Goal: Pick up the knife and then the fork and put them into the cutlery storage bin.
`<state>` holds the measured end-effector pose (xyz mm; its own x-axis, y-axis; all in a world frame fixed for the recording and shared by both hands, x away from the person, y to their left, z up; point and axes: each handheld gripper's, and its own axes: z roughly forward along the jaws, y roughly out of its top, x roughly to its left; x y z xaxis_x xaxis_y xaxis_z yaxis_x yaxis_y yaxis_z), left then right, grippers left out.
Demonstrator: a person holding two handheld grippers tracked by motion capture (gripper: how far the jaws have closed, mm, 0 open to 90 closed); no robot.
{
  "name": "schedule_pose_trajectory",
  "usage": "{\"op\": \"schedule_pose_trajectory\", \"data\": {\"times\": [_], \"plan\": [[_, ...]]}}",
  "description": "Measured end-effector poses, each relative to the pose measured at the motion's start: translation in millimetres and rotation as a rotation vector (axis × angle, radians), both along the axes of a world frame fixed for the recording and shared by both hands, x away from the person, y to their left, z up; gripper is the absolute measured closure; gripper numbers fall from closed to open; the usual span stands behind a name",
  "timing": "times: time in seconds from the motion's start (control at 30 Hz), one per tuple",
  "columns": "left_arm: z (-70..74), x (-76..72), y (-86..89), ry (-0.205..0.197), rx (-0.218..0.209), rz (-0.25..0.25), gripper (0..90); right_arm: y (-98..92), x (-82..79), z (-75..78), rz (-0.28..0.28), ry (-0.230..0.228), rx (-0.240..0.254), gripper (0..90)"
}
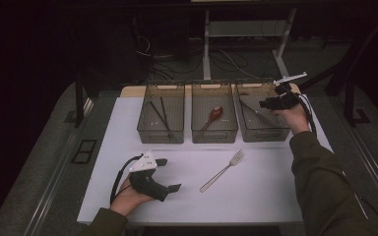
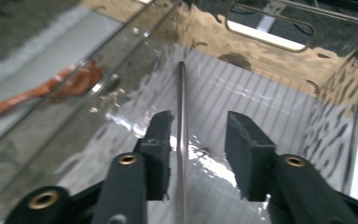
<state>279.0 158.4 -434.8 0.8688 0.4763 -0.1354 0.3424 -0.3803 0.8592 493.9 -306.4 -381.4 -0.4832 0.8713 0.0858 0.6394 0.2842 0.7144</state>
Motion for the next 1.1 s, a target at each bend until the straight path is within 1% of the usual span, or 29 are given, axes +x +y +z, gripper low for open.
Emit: {"op": "schedule_pose_trajectory", "data": {"times": [0.07,0.17,0.23,0.27,0.33,0.43,0.47,0.5,0.53,0.57,0.67,0.77,0.8,0.87,1.0,1.1], "plan": [[-0.1,0.1,0.0,0.000,0.001,0.001,0.0,-1.9,-2.0,1.8,-0.004,-0.003,0.026,54.8],[-0.1,0.1,-0.2,0.000,0.002,0.002,0.0,-4.6,-7.4,6.4,-0.007,-0.016,0.075,50.0],[-0.1,0.1,-0.3,0.000,0.002,0.002,0.0,-5.8,-12.1,10.4,-0.001,-0.030,0.098,45.6],[-0.1,0.1,-0.3,0.000,0.003,0.001,0.0,-5.8,-15.3,12.6,0.003,-0.035,0.106,45.6],[-0.1,-0.1,-0.4,0.000,0.004,0.001,0.0,-5.8,-22.6,17.2,0.007,-0.060,0.116,45.5],[-0.1,-0.4,-0.7,-0.002,0.006,-0.001,0.0,-6.9,-35.6,23.4,0.022,-0.080,0.176,45.9],[-0.2,-0.3,-0.8,-0.003,0.008,-0.002,0.0,-5.8,-40.2,25.0,0.032,-0.090,0.179,46.0],[-0.2,-0.3,-0.9,-0.002,0.008,-0.002,0.0,-4.3,-45.0,27.2,0.033,-0.084,0.178,47.1],[-0.2,-0.3,-0.9,-0.002,0.007,-0.001,0.0,-2.9,-49.2,29.0,0.040,-0.082,0.197,47.3],[-0.1,-0.4,-0.8,-0.002,0.007,0.000,0.0,-1.5,-54.0,30.5,0.053,-0.092,0.205,47.7],[0.1,-0.5,-0.5,-0.003,0.007,0.000,0.0,3.2,-68.0,34.5,0.086,-0.116,0.198,51.4],[-0.1,-0.3,-0.8,-0.002,0.008,0.001,0.0,8.5,-80.4,35.1,0.120,-0.133,0.173,56.0],[0.0,-0.4,-0.7,-0.002,0.008,0.001,0.0,10.6,-84.1,34.8,0.131,-0.132,0.168,56.8],[0.1,-0.4,-0.5,-0.002,0.008,0.002,0.0,13.5,-91.2,33.9,0.153,-0.124,0.173,61.8],[-0.1,-0.3,-0.6,-0.001,0.010,0.002,0.0,20.8,-106.0,31.1,0.195,-0.113,0.171,76.4],[-0.3,-0.1,-0.5,0.000,0.010,0.002,0.0,27.6,-116.8,27.0,0.241,-0.105,0.165,81.5]]}}
